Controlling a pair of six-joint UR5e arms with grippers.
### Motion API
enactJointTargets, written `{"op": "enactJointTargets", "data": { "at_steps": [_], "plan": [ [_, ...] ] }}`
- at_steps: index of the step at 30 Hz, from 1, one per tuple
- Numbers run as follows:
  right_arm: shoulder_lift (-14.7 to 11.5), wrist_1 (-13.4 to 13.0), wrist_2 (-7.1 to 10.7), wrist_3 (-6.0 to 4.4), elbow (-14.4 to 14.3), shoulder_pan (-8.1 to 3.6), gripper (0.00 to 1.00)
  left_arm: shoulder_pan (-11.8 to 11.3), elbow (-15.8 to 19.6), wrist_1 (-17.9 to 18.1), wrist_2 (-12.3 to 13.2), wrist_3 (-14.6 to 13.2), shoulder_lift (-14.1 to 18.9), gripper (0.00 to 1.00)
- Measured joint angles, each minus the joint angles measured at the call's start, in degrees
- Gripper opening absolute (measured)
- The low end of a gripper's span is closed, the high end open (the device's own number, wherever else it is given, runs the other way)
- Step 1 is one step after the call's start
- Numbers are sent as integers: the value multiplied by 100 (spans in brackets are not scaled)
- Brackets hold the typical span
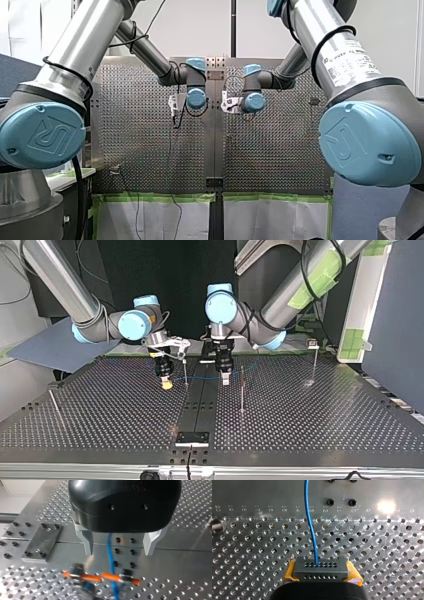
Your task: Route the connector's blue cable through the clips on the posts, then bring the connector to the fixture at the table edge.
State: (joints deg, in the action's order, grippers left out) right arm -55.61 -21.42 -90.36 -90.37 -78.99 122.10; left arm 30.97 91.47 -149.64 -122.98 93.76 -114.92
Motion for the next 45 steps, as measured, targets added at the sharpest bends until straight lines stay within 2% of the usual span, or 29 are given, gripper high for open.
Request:
{"op": "enactJointTargets", "data": {
  "at_steps": [18,27,36,43,44,45],
  "plan": [
    [0,14,-1,4,-2,24,0,-113,-155,33,82,-7,-52,100],
    [0,21,-8,7,-1,31,0,-169,-158,-66,50,-16,-53,100],
    [0,9,-20,15,1,37,0,-188,-155,-113,-1,-283,-52,100],
    [0,14,-19,17,1,37,0,-147,-154,57,60,-362,-51,100],
    [0,13,-21,17,1,37,0,-137,-155,77,71,-364,-51,88],
    [0,13,-22,17,1,36,0,-128,-154,92,81,-364,-51,65]
  ]
}}
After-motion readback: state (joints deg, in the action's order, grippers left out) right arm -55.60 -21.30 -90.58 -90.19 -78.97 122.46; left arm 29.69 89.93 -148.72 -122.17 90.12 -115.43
